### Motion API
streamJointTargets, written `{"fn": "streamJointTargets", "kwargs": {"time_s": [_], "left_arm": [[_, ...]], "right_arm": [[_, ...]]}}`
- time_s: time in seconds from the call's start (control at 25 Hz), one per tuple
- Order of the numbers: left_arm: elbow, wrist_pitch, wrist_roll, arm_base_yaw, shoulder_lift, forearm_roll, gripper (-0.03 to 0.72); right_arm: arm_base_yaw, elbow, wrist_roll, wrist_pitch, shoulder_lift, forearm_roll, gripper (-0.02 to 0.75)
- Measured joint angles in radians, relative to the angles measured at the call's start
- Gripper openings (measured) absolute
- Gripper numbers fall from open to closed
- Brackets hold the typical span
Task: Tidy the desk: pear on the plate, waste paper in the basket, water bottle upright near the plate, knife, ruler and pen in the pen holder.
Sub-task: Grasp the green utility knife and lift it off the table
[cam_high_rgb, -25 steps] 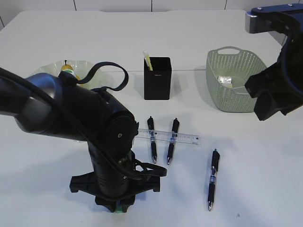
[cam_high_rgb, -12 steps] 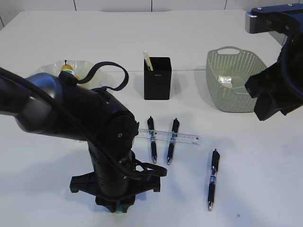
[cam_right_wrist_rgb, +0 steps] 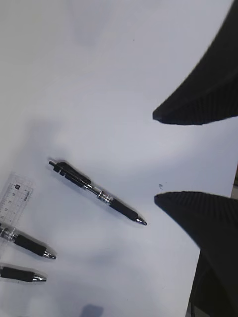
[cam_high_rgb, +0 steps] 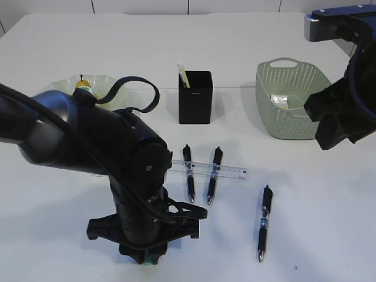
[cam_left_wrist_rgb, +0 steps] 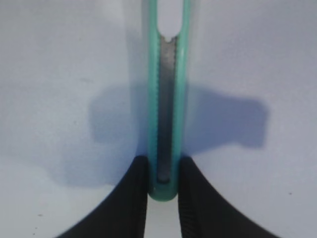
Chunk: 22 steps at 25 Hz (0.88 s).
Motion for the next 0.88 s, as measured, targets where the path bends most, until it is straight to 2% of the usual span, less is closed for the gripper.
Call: {"fn": "streamJointTargets", "kwargs": {"time_s": [0.52,0.88], "left_arm": [[-0.002,0.028,0.000,0.000,-0.002,0.002,0.095],[-0.002,0.010,0.002,0.000,-0.091,0.070,0.095]], "right_arm": [[0.000,0.000,0.000,0.000,0.000,0.000,0.337],[0.000,0.000,0.000,-0.002,0.000,0.000,0.337]]}}
